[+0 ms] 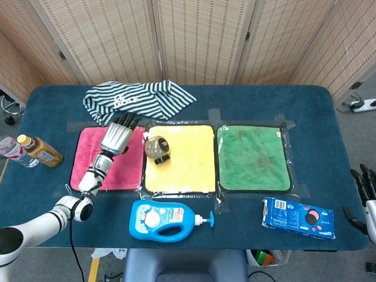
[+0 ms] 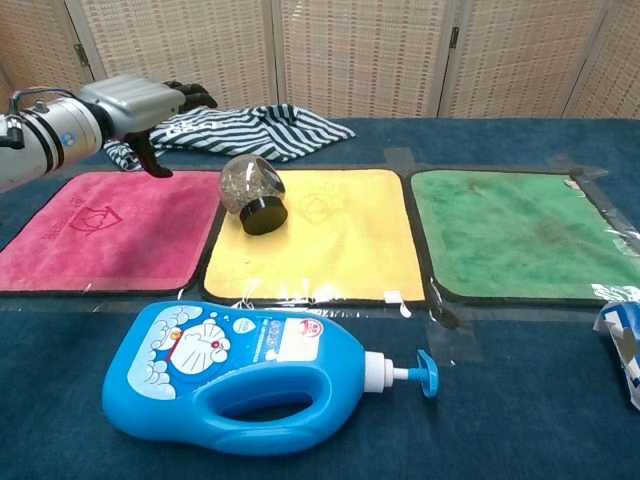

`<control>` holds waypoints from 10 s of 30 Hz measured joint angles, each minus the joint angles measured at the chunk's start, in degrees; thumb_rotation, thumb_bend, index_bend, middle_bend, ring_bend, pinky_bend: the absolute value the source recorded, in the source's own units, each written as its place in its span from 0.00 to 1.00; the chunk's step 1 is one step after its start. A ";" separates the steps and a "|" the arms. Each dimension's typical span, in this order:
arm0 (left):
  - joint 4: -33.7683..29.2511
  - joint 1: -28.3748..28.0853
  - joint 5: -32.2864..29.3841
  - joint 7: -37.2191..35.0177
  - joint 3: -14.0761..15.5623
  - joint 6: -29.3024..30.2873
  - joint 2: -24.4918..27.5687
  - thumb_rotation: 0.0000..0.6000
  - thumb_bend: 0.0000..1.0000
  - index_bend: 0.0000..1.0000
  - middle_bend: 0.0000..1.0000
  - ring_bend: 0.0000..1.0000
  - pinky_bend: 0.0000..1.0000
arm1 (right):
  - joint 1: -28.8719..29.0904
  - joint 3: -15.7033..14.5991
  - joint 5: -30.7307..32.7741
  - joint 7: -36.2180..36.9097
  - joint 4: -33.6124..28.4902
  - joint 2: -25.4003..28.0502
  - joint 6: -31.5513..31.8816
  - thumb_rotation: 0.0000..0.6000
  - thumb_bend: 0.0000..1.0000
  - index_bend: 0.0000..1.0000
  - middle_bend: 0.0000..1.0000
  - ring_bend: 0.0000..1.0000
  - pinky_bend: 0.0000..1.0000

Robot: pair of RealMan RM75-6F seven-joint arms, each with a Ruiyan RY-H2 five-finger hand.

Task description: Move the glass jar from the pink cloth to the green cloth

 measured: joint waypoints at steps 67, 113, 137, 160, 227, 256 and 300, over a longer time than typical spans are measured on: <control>-28.61 12.76 -0.66 -9.63 -0.93 17.34 16.77 1.00 0.29 0.00 0.00 0.00 0.18 | 18.03 1.25 -11.29 -2.96 -5.71 4.98 -19.71 1.00 0.33 0.05 0.08 0.09 0.00; -33.74 27.85 9.51 -20.06 5.34 26.04 25.27 1.00 0.30 0.00 0.00 0.00 0.18 | 73.95 10.23 9.66 -10.20 31.67 -32.18 -71.97 1.00 0.67 0.25 0.20 0.22 0.00; -32.11 29.48 9.14 -22.00 4.78 24.44 24.75 1.00 0.30 0.00 0.00 0.00 0.17 | 78.13 7.05 10.80 -3.52 43.57 -39.18 -74.29 1.00 0.69 0.32 0.25 0.25 0.00; -31.91 29.34 10.21 -22.10 4.07 23.91 24.11 1.00 0.30 0.00 0.00 0.00 0.17 | 72.82 2.25 10.35 -3.74 31.99 -27.67 -71.12 1.00 0.69 0.33 0.26 0.25 0.00; -32.77 30.46 11.09 -23.13 3.71 24.33 24.39 1.00 0.30 0.00 0.00 0.00 0.16 | 68.95 -3.90 17.39 -14.36 20.35 -20.46 -67.11 1.00 0.69 0.34 0.26 0.26 0.00; -33.76 28.83 10.69 -20.69 3.32 22.85 23.27 1.00 0.30 0.00 0.00 0.00 0.16 | 60.82 -8.03 7.44 -9.97 14.72 -11.85 -61.85 1.00 0.69 0.35 0.27 0.23 0.00; -37.89 31.59 10.81 -15.95 3.16 29.03 27.34 1.00 0.31 0.00 0.00 0.00 0.13 | 24.65 -5.30 12.07 -11.74 -7.21 3.63 -13.43 1.00 0.58 0.00 0.03 0.07 0.00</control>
